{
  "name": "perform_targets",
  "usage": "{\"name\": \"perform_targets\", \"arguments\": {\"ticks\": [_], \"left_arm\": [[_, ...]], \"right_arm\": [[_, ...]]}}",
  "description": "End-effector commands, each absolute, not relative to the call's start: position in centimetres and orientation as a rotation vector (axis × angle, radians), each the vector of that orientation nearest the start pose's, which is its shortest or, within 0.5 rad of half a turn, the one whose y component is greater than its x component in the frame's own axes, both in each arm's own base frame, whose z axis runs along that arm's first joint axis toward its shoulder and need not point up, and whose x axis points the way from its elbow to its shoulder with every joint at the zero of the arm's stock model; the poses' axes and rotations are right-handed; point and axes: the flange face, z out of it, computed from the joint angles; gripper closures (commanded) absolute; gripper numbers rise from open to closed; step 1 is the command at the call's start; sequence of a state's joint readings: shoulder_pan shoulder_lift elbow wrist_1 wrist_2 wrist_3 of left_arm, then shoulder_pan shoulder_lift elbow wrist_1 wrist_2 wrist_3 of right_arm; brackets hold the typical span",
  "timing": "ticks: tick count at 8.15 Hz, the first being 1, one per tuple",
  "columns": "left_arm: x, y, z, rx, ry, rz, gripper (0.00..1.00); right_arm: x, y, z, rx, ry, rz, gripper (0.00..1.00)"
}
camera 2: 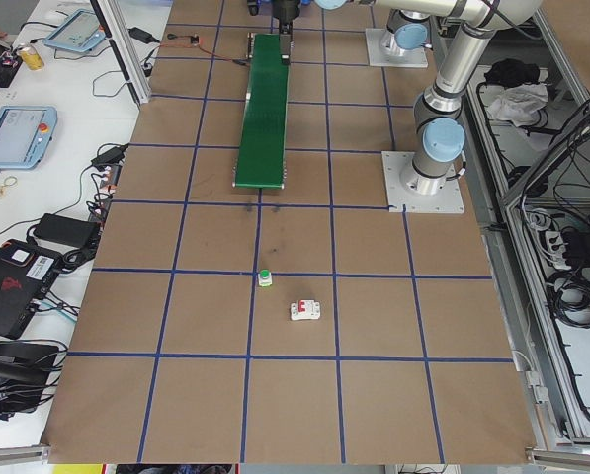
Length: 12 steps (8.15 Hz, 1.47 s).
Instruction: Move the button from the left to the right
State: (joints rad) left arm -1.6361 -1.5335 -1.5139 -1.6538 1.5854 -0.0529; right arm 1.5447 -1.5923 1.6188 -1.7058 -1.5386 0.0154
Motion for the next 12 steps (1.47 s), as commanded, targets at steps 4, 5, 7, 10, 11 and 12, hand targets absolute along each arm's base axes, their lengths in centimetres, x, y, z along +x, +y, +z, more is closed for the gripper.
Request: {"name": "perform_targets", "arguments": {"ticks": [4,5,7,10,11,12], "left_arm": [[-9.2,-47.5,54.7,0.32,3.1,-0.085,0.0],[-3.2,-48.2,55.8,0.134,3.098,-0.119,0.0],[14.8,-48.0,56.1,-0.392,3.06,-0.11,0.0],[27.1,-49.0,48.1,-0.289,3.144,0.1,0.0],[30.8,-48.8,45.0,-0.354,3.169,0.159,0.0],[34.5,-48.8,40.8,-0.423,3.196,0.229,0.0]], "right_arm": [[12.4,-49.6,48.9,0.062,3.105,-0.17,0.0],[12.3,-49.6,48.9,0.062,3.106,-0.17,0.0],[12.4,-49.6,48.9,0.062,3.105,-0.17,0.0],[12.4,-49.6,48.9,0.061,3.102,-0.169,0.0],[12.4,-49.6,48.9,0.061,3.102,-0.169,0.0],[12.4,-49.6,48.9,0.061,3.1,-0.169,0.0]]}}
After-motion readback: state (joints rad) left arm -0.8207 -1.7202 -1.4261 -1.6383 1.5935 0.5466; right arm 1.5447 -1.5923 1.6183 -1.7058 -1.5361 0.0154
